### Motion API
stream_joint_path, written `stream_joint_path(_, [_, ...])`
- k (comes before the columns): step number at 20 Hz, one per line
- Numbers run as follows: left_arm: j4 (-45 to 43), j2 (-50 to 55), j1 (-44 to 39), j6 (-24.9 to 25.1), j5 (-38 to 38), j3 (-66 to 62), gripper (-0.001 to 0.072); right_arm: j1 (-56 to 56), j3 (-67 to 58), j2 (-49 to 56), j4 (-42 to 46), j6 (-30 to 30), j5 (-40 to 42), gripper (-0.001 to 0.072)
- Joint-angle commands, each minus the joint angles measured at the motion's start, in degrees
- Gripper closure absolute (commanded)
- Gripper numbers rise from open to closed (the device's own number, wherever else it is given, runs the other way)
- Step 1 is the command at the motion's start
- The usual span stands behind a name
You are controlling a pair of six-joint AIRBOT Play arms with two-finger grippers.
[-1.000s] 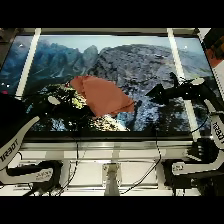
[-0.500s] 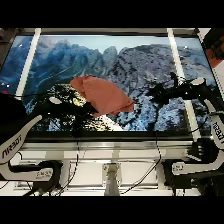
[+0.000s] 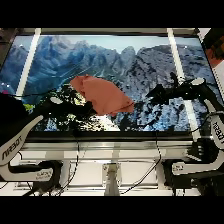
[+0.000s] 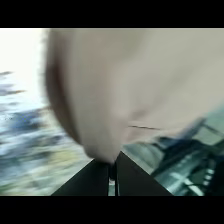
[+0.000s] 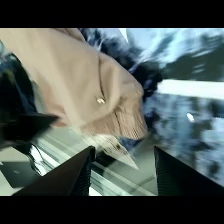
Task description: Fold the clothes and pants, and hang the long-sleeved shirts on hangers.
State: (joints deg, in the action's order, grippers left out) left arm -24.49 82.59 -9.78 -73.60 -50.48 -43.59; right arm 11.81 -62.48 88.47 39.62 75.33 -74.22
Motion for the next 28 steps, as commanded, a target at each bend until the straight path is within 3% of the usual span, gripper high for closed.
stream_joint_path(1, [6.0,-7.0,0.0,2.7,0.2,-1.6,0.0696,-1.4,0.2,0.0,5.2,-1.1,-1.7,0.0306])
stream_joint_path(5, [7.8,-13.5,0.0,2.4,4.1,-4.9,0.0697,-7.9,0.2,0.1,8.3,-7.5,4.5,0.0306])
stream_joint_path(8, [14.4,-13.7,0.0,2.5,5.3,-5.2,0.0696,-12.9,0.2,2.3,10.0,-5.3,9.3,0.0306])
stream_joint_path(20, [14.7,-13.7,0.0,2.6,5.5,-5.3,0.0696,-19.8,0.1,7.9,4.8,-5.9,15.3,0.0307])
stream_joint_path(21, [14.7,-13.7,0.0,2.6,5.5,-5.3,0.0696,-19.8,0.1,7.9,4.3,-5.9,15.4,0.0345])
stream_joint_path(22, [14.7,-13.6,0.0,2.6,5.5,-5.3,0.0696,-19.8,0.1,7.9,4.2,-6.0,15.3,0.0498])
stream_joint_path(23, [14.7,-13.5,0.0,2.6,5.6,-5.3,0.0696,-19.8,0.1,7.9,4.1,-6.0,15.2,0.0701])
stream_joint_path(26, [15.2,-13.5,0.0,2.5,10.0,-5.3,0.0696,-19.3,0.1,7.0,4.2,-6.0,12.7,0.0697])
stream_joint_path(28, [16.5,-13.5,0.0,6.1,14.1,-5.7,0.0697,-18.1,-0.8,4.7,5.9,-4.7,9.4,0.0698])
